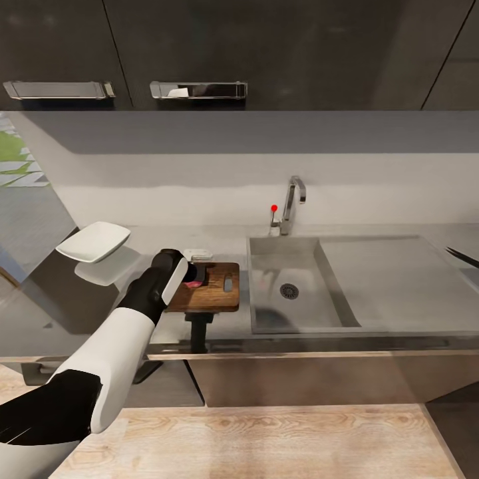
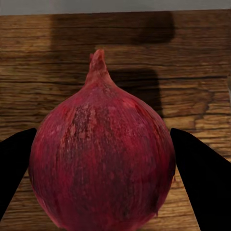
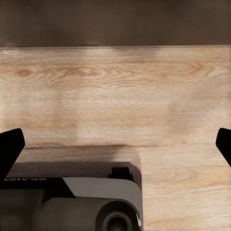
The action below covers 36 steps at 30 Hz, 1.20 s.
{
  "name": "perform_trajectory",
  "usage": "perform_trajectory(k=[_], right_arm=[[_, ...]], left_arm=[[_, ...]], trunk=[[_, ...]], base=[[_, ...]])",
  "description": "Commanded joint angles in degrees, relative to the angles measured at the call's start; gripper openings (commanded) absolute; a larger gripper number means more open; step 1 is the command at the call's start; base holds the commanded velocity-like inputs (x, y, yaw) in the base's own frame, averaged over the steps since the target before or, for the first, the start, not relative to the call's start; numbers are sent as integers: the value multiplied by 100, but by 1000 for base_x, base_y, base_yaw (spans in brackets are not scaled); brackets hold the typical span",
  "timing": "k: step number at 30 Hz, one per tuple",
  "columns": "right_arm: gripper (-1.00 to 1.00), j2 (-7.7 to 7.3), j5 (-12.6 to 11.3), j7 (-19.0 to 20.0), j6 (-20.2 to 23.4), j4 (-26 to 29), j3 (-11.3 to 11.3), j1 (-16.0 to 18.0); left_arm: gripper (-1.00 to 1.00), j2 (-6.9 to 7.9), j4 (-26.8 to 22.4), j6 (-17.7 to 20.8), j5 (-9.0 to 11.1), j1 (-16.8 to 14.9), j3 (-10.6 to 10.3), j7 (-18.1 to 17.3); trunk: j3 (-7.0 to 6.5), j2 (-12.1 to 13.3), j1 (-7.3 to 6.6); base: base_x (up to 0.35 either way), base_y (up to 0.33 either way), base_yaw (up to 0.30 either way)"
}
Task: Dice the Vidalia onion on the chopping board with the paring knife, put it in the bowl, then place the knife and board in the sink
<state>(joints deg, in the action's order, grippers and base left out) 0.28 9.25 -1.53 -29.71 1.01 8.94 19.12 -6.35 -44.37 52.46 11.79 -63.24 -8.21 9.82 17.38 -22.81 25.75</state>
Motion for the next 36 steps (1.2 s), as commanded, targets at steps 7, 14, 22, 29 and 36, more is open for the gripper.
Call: perform_trajectory(k=[7, 14, 22, 29, 36], right_arm=[[100, -1, 60, -16, -17, -4, 48, 4], [100, -1, 60, -20, -17, -4, 51, 4], [100, -1, 60, -23, -17, -4, 48, 4], [100, -1, 60, -20, -17, -4, 48, 4], [100, -1, 60, -17, -17, -4, 49, 4]], left_arm=[[-100, 10, -4, 18, 60, -5, -14, 55], [-100, 11, 26, 18, 60, -5, -14, 55], [-100, 11, 57, 18, 60, -5, -14, 55], [-100, 11, 45, 18, 60, -5, -14, 55], [100, 11, 44, 18, 60, -5, -14, 55]], trunk=[[10, -10, 3], [10, -10, 3], [10, -10, 3], [10, -10, 3], [10, -10, 3]], base=[[0, 0, 0], [0, 0, 0], [0, 0, 0], [0, 0, 0], [0, 0, 0]])
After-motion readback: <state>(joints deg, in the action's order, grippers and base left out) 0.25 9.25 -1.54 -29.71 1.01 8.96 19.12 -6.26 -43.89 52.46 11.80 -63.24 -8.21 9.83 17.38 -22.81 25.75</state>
